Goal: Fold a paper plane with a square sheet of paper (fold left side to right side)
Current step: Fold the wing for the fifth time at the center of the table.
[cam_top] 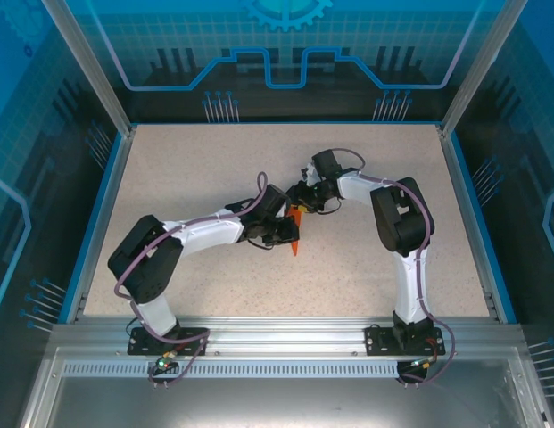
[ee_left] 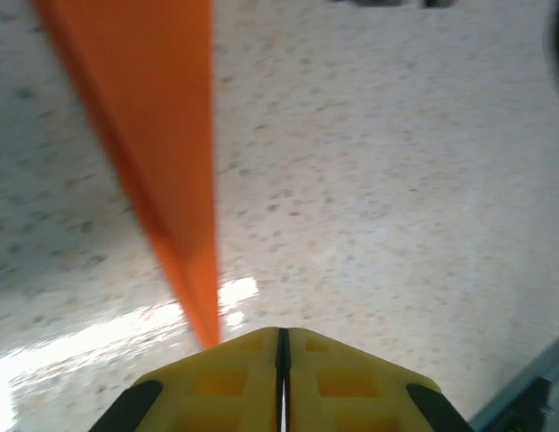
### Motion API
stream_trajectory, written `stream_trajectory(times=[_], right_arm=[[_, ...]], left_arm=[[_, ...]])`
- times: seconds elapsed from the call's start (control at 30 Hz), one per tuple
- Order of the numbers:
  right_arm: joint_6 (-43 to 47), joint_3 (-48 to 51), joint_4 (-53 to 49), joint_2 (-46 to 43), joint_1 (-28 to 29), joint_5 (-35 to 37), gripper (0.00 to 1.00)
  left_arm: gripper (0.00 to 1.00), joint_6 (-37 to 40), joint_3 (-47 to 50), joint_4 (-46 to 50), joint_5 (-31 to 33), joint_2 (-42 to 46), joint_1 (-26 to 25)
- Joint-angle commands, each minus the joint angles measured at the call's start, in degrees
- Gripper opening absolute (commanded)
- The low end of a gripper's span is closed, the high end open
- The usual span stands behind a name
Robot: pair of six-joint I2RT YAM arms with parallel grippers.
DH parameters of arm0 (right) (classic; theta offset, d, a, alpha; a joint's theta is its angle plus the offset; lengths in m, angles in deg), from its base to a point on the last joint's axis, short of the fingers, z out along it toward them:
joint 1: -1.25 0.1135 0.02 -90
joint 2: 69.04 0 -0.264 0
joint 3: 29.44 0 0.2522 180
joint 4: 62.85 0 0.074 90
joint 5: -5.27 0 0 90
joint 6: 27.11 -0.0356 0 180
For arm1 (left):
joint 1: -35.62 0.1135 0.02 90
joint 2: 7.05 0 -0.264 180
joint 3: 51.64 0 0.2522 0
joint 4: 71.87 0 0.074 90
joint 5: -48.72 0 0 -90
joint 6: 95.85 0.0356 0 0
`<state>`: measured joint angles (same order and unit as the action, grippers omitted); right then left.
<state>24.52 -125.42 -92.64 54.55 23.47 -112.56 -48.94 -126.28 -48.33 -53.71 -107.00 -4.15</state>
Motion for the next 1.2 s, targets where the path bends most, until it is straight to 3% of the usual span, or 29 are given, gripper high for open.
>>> stream_trajectory(times=[0.0, 0.4, 0.67, 1.03, 1.17], right_arm=[[0.0, 1.4, -5.2, 2.4, 0.5, 2.3, 0.43], [0.5, 1.4, -5.4, 2.6, 1.0, 2.3, 0.43], [0.6, 1.0, -6.2, 2.7, 1.0, 2.8, 0.43], [0.5, 0.7, -7.0, 3.1, 1.0, 3.1, 0.44], [0.6, 0.7, -6.9, 3.1, 1.0, 3.2, 0.44]], left_arm=[[0.12, 0.6, 0.1, -6.1, -6.0, -2.3, 0.8], [0.10, 1.2, -1.9, -9.2, -7.9, -10.5, 4.7], [0.10, 3.3, -1.5, -5.6, -8.1, -12.9, 4.9], [0.10, 10.7, -1.1, 4.3, -7.7, -13.0, 1.4], [0.10, 10.2, 2.5, 2.3, -8.5, -10.2, 0.0]])
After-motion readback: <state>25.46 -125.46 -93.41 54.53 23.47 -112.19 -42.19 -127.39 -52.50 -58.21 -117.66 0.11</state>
